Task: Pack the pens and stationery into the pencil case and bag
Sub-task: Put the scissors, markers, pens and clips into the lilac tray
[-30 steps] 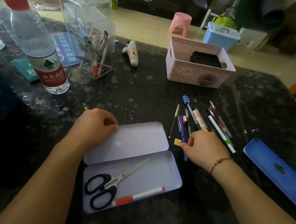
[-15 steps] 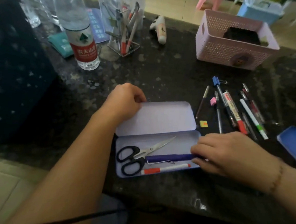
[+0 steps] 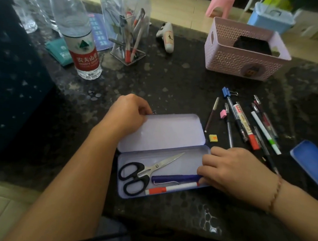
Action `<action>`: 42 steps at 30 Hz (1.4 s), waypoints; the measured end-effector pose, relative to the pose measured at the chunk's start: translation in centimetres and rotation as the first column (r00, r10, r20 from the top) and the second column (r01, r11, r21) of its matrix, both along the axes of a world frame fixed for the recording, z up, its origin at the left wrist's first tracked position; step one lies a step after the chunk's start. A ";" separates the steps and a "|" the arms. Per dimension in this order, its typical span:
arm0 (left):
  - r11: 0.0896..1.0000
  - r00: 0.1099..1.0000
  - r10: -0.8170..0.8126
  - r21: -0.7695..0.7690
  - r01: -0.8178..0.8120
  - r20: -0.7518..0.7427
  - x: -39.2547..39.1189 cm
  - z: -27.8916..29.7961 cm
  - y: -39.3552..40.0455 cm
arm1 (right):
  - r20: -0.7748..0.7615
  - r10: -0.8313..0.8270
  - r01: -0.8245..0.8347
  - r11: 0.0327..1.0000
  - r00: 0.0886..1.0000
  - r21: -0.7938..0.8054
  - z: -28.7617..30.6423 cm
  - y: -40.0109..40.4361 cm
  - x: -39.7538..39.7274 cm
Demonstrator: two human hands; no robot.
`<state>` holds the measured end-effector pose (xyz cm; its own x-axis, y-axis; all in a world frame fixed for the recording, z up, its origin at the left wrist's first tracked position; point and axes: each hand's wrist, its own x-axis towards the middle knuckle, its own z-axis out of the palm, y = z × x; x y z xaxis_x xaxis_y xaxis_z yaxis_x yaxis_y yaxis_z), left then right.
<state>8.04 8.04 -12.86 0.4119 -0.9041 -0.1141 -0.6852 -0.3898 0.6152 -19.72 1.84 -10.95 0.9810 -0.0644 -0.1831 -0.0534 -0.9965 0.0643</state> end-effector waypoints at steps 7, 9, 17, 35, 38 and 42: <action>1.000 1.000 -0.011 0.019 0.010 0.024 -0.1 0.1 -0.1 | 0.139 -0.198 0.173 0.969 0.970 0.175 -0.3 2.1 0.4; 1.000 0.999 -0.020 0.021 0.019 0.040 -0.1 0.1 -0.2 | 0.172 -0.230 0.192 0.958 0.958 0.211 -0.7 2.8 1.0; 0.998 0.996 -0.028 -0.061 0.033 0.081 -0.4 0.2 -0.3 | 0.183 -0.193 0.112 0.918 0.964 0.379 -1.6 4.4 2.8; 1.000 1.000 0.012 -0.025 -0.013 -0.016 -0.2 0.4 -0.1 | 0.196 -0.922 0.787 0.386 0.333 0.482 -0.9 -8.1 7.0; 0.999 0.998 0.042 -0.015 -0.042 -0.041 -0.2 0.4 -0.1 | 0.455 -0.764 0.622 0.641 0.458 0.450 1.0 -4.1 4.1; 0.999 0.998 0.053 -0.004 -0.054 -0.044 -0.4 0.3 -0.2 | 0.418 -0.536 0.427 0.842 0.733 0.329 0.9 1.6 1.2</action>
<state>7.64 7.83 -12.52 0.4545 -0.8814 -0.1288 -0.6358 -0.4222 0.6461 -18.55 3.40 -10.03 0.7888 -0.5683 0.2343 -0.4990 -0.8145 -0.2958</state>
